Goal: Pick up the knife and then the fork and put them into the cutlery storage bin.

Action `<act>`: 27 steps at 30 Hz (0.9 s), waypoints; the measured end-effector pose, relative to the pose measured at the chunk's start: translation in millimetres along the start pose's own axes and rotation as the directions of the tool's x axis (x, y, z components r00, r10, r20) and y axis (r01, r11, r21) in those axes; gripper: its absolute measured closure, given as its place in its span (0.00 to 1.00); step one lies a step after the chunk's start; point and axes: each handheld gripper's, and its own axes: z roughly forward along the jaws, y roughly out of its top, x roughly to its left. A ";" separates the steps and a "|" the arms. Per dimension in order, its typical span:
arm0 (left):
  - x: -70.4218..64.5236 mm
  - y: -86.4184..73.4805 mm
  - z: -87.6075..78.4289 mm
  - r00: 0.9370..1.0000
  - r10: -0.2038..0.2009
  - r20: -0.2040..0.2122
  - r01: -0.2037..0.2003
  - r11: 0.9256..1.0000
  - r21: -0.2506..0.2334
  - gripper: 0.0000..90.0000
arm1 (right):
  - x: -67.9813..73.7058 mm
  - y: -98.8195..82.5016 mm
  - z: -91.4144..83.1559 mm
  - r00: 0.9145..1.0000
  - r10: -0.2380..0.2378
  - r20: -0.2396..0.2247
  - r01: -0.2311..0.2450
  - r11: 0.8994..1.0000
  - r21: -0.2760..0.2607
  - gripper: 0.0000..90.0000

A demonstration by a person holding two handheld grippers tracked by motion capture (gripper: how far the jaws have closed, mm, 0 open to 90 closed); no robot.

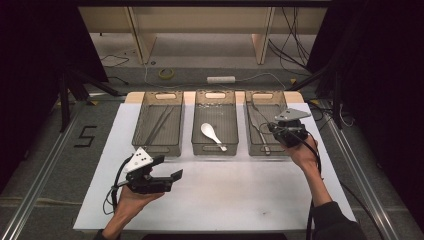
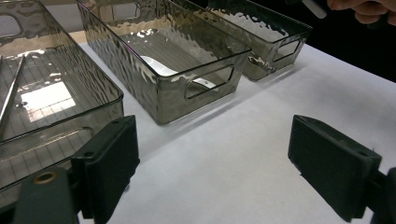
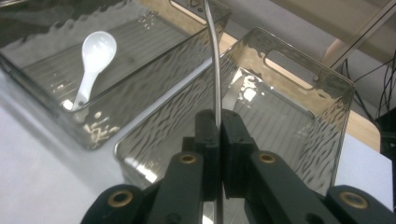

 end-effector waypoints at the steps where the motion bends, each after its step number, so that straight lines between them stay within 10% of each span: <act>1: -0.2 0.1 0.0 1.000 -0.002 0.001 0.002 1.000 -0.002 0.17 | -2.0 1.6 2.5 1.000 0.014 -0.007 -0.014 1.000 0.006 0.97; 27: -0.4 0.3 -0.1 1.000 -0.005 -0.008 0.005 1.000 -0.018 0.17 | -28.2 4.5 62.4 0.971 0.232 0.057 -0.239 0.957 0.165 0.97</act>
